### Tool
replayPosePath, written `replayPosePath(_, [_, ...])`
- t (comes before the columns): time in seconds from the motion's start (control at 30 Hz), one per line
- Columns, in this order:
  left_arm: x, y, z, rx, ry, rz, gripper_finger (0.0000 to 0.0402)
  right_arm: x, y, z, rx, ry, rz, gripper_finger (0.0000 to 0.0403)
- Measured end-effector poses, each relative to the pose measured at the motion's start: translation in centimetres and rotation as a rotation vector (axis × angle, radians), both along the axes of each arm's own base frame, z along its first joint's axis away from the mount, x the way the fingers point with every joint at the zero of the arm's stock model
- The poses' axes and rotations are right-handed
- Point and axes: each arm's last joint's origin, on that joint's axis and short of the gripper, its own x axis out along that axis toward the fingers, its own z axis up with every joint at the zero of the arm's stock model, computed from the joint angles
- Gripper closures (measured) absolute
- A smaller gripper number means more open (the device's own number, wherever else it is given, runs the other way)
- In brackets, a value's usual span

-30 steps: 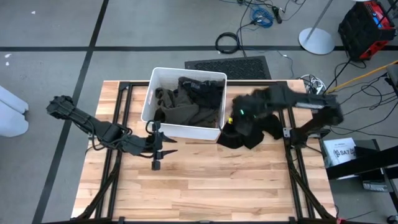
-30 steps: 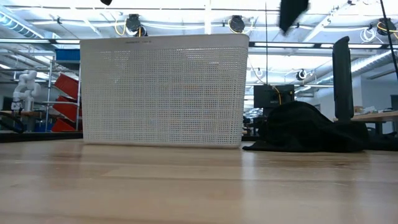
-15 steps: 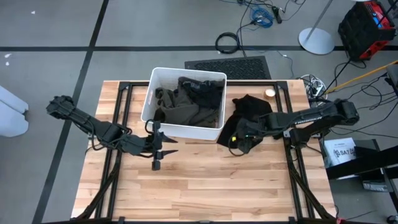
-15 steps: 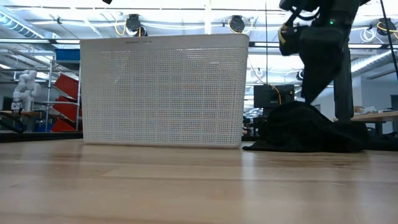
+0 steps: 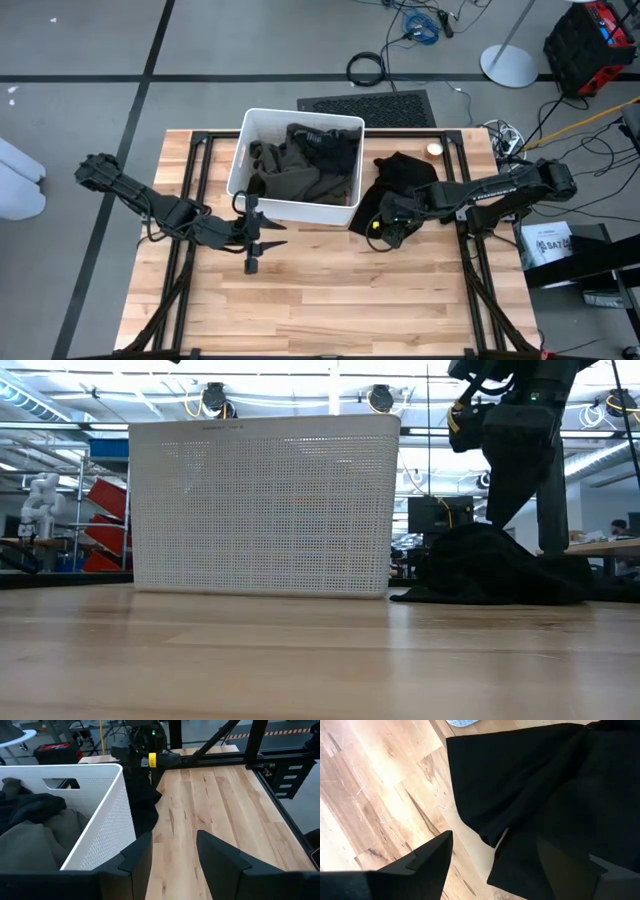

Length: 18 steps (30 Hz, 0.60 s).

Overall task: Sort clothes
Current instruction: Put the black shirt into the white laundry bin

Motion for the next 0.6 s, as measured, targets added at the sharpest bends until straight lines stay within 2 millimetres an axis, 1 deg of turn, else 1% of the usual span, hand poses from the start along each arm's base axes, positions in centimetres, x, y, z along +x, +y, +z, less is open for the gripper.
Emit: replayPosePath(0.6, [0.03,-0.02,0.09,-0.011,-0.009,0.002,0.0238,0.0,0.0,0.0,0.0,0.0,0.0,0.0126])
